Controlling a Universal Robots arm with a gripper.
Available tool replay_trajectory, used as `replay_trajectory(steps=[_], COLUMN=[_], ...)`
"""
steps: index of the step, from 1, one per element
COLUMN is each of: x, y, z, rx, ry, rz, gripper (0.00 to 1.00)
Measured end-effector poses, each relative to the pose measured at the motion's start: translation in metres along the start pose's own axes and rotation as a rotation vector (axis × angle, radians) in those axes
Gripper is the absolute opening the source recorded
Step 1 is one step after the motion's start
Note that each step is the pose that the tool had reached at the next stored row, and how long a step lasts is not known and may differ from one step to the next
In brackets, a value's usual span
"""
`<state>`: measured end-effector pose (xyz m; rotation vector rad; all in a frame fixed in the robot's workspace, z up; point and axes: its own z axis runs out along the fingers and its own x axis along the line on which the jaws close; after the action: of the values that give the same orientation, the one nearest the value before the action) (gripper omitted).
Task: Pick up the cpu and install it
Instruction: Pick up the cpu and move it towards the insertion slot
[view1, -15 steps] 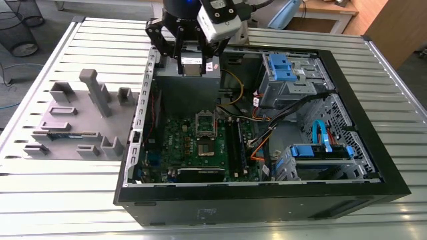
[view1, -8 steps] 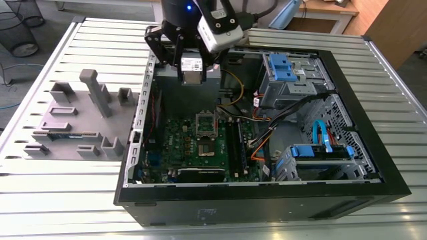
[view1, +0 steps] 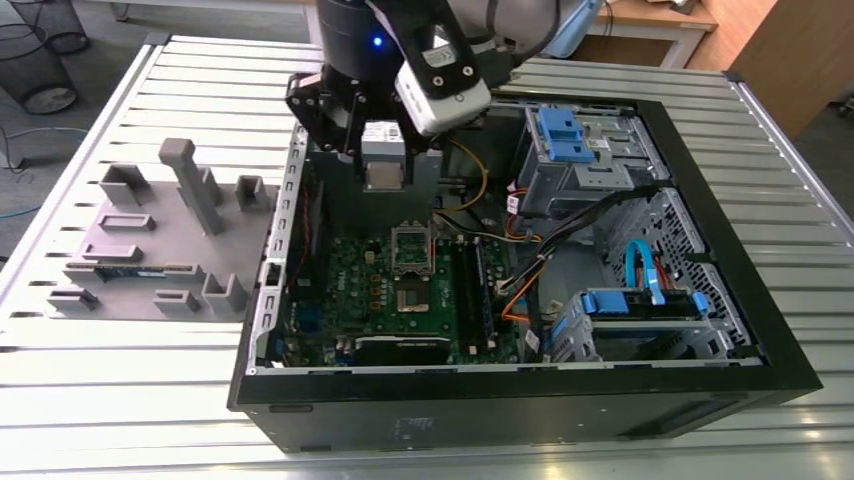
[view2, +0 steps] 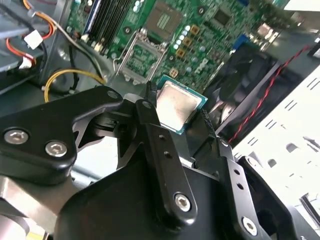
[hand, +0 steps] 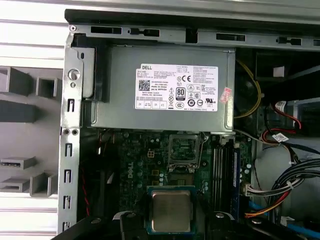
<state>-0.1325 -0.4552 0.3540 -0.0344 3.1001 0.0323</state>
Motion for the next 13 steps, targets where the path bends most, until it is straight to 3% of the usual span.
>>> replay_trajectory(steps=[7,13], x=[0.0000,-0.0091], y=[-0.0222,-0.0258], z=[0.0044,0.0121], rx=[-0.0031,-0.0033], ry=[0.0000,0.0000], rz=[0.000,0.000], gripper=[0.47,0.47])
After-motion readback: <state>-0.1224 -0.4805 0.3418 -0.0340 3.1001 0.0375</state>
